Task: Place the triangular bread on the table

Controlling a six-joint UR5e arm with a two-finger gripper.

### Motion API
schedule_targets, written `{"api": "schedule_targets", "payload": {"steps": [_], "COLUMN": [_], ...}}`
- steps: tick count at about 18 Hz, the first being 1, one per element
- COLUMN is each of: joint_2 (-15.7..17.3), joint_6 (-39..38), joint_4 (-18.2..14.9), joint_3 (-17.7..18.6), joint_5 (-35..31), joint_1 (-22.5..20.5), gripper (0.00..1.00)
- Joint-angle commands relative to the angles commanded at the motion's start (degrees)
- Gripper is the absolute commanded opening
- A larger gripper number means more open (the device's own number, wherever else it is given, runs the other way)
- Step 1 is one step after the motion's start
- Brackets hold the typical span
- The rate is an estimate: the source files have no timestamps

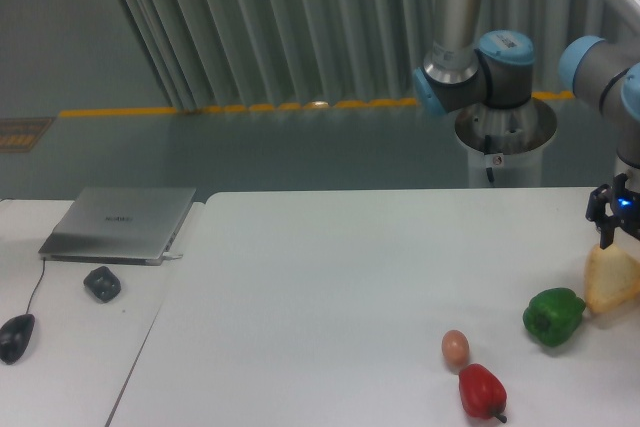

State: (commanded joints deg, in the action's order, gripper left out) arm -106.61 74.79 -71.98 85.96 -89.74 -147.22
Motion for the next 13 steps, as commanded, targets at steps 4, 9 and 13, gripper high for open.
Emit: {"api": "schedule_targets", "payload": {"steps": [4, 9, 13], "joint_2": [0.18, 0.26, 0.26], "joint_6": [0.00, 0.00, 0.00], "joint_4": [-0.09, -0.09, -0.09], "joint_3": [0.00, 0.26, 0.35], "joint_5": [0.09, 0.09, 2.02], "joint_1": [-0.09, -0.18, -0.44], "gripper": [1.00, 1.00, 1.00]}}
